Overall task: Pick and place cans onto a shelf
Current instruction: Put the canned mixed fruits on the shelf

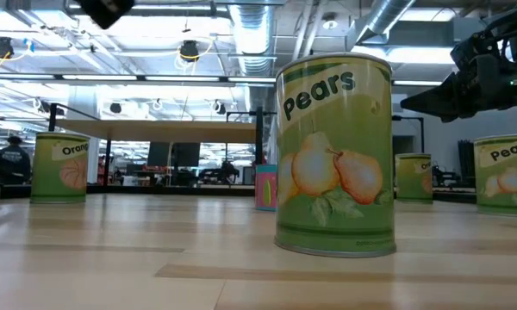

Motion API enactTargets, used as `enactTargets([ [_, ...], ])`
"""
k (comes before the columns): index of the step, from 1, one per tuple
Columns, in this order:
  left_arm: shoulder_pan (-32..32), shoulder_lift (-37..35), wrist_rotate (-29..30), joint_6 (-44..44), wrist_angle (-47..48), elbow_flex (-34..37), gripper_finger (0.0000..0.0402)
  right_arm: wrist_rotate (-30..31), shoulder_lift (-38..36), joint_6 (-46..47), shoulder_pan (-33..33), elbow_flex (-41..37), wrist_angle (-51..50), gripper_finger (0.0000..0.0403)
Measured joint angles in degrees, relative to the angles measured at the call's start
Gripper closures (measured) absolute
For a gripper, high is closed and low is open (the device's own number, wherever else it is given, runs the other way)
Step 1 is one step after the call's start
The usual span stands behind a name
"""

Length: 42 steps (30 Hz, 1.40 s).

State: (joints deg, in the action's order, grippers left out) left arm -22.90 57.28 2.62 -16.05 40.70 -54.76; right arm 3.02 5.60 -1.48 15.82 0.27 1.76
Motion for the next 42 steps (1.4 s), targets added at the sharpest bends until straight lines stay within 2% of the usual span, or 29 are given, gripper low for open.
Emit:
enactTargets([
  [11,-19.5,12.6,1.2,-20.2,11.9,-6.8,0.0288,0.0,0.0,0.0,0.0,0.0,0.1,0.0370],
  [17,-25.5,19.6,1.9,-27.5,18.2,-10.9,0.0266,0.0,0.0,0.0,0.0,0.0,0.2,0.0370],
  [25,-27.3,25.3,3.8,-38.3,21.9,-9.7,0.0264,0.0,0.0,0.0,0.0,0.0,0.2,0.0370],
  [35,-27.3,25.4,3.5,-39.0,20.5,-8.9,0.0264,0.0,0.0,0.0,0.0,0.0,0.2,0.0370],
  [42,-27.3,25.4,3.5,-35.6,18.5,-8.4,0.0264,0.0,0.0,0.0,0.0,0.0,0.2,0.0370],
])
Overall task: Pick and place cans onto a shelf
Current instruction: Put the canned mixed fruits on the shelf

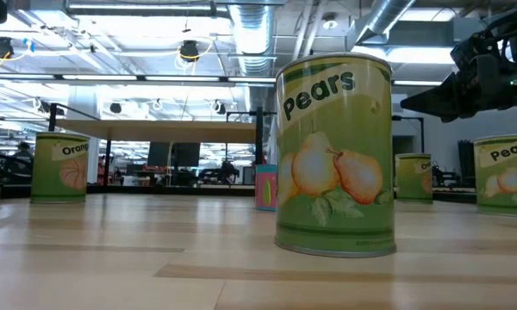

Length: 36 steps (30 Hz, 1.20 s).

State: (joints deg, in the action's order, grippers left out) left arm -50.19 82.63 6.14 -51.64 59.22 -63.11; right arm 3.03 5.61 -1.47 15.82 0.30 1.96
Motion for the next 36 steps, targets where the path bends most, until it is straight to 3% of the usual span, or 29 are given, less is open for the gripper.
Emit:
enactTargets([
  [8,-0.2,0.0,-3.3,3.7,-2.4,3.6,0.0264,0.0,0.0,0.0,0.0,0.0,0.0,0.0370],
  [36,-0.2,0.0,-3.3,5.5,-4.8,4.1,0.0264,0.0,0.0,0.0,0.0,0.0,0.0,0.0370],
])
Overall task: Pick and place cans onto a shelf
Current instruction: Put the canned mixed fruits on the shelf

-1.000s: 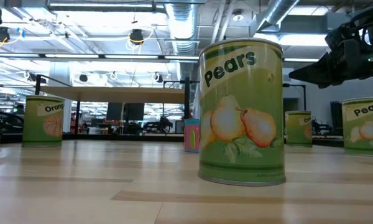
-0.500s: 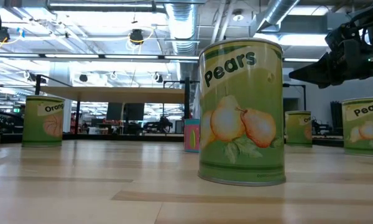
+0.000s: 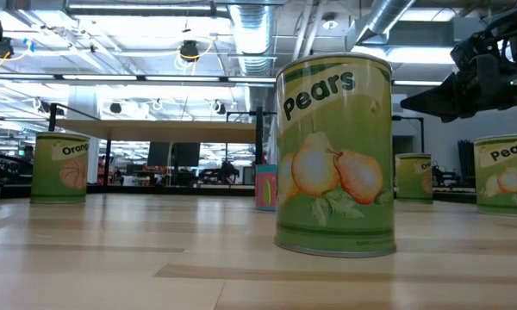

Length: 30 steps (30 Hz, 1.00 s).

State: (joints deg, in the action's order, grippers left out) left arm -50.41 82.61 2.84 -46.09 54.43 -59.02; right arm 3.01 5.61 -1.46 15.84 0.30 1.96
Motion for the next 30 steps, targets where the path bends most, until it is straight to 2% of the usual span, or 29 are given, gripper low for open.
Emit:
enactTargets([
  [14,0.0,0.0,0.5,0.0,-4.5,3.1,0.0272,0.0,0.0,0.0,0.0,0.0,0.0,0.0370],
  [17,0.0,0.0,0.4,0.0,-4.7,3.1,0.0300,0.0,0.0,0.0,0.0,0.0,0.0,0.0370],
  [23,0.0,0.0,0.4,1.8,-4.9,3.1,0.0388,0.0,0.0,0.0,0.0,0.0,0.0,0.0370],
  [30,2.3,-0.6,2.2,4.9,-5.1,1.1,0.0399,0.0,0.0,0.0,0.0,0.0,0.0,0.0370],
])
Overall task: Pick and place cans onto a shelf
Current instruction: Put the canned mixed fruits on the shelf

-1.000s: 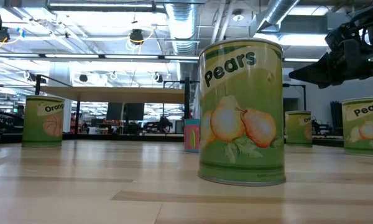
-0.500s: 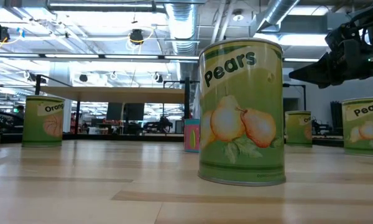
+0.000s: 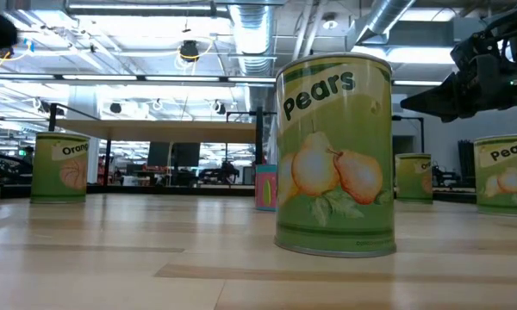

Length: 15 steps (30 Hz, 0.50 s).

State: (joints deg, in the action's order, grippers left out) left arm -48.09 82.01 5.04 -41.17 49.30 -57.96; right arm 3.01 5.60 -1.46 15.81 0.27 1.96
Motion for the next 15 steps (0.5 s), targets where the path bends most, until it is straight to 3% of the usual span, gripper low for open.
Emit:
enactTargets([
  [8,12.6,-8.0,3.9,6.2,2.8,-7.1,0.0400,0.0,0.0,0.0,0.0,0.0,0.0,0.0370],
  [15,33.6,-16.9,4.6,8.4,12.5,-14.4,0.0401,0.0,0.0,0.0,0.0,0.0,0.0,0.0370],
])
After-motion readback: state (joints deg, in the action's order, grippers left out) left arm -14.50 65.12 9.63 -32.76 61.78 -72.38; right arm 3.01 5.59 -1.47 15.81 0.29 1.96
